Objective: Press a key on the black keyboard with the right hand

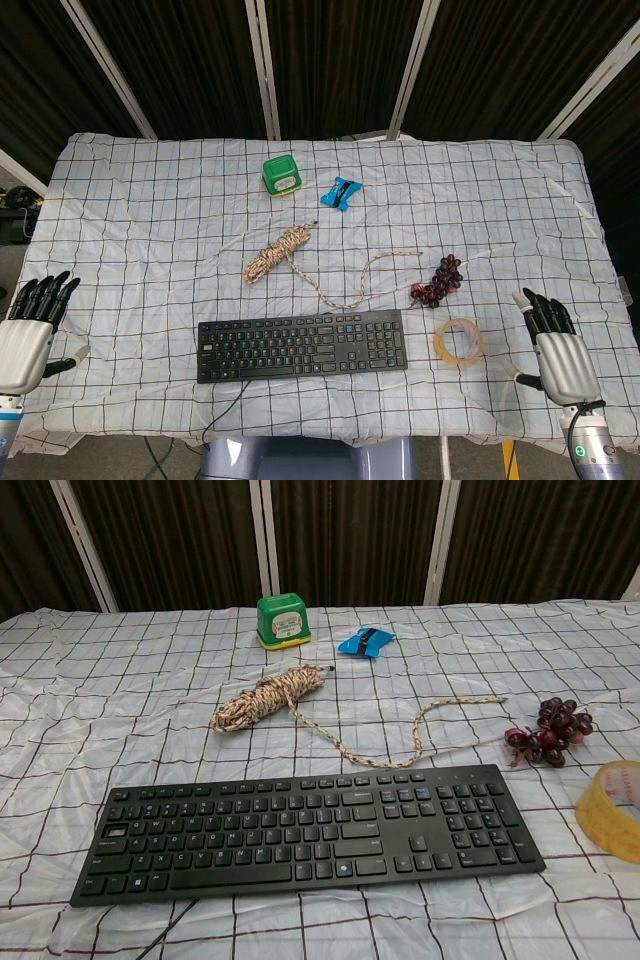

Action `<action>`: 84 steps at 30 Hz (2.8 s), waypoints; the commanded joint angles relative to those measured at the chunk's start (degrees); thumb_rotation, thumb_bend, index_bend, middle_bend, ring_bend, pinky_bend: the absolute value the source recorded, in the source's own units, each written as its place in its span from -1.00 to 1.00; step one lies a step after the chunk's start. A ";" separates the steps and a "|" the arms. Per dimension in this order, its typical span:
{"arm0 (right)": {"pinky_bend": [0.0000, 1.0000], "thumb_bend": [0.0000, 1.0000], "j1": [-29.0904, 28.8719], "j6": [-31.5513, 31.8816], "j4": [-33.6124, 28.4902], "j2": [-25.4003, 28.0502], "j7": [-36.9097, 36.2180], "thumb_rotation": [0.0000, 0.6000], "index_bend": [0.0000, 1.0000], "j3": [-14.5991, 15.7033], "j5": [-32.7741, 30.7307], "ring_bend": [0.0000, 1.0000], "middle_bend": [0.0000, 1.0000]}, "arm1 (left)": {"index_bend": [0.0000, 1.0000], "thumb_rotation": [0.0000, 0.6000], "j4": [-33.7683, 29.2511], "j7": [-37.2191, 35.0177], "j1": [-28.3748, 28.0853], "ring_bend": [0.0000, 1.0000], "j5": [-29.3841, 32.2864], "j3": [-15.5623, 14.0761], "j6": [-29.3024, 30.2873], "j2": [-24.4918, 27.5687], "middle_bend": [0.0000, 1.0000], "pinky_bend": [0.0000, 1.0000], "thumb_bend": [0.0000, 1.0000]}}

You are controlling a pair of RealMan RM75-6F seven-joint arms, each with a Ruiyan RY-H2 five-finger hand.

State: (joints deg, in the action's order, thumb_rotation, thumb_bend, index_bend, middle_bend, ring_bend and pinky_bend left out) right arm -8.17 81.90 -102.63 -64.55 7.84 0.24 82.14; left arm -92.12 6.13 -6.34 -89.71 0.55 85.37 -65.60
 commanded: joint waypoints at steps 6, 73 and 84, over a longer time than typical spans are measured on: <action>-1.00 -0.65 0.09 -0.46 -0.45 0.09 0.28 1.00 -1.00 -0.05 0.56 -1.00 -1.00 | -1.00 1.00 -0.09 -0.10 0.00 -1.00 -0.11 0.03 0.11 0.03 -1.00 -1.00 -0.78; 0.38 0.12 -17.29 -31.30 -4.41 -16.25 9.57 1.00 -0.81 2.79 -6.97 0.63 0.79 | -1.00 1.00 0.10 -1.31 -0.31 -1.00 1.32 0.66 -0.72 -0.06 -1.00 -1.00 -0.78; 0.39 0.14 -18.23 -31.33 -3.55 -18.43 12.15 1.00 -0.81 2.30 -11.73 0.63 0.79 | -1.00 1.00 0.03 -1.48 -0.37 -1.00 1.30 0.59 -0.90 0.00 -1.00 -1.00 -0.78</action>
State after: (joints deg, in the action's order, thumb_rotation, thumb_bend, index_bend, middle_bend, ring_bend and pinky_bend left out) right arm -26.25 50.53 -106.27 -82.70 19.71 2.64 70.81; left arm -92.09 4.65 -6.71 -88.41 1.15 84.47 -65.60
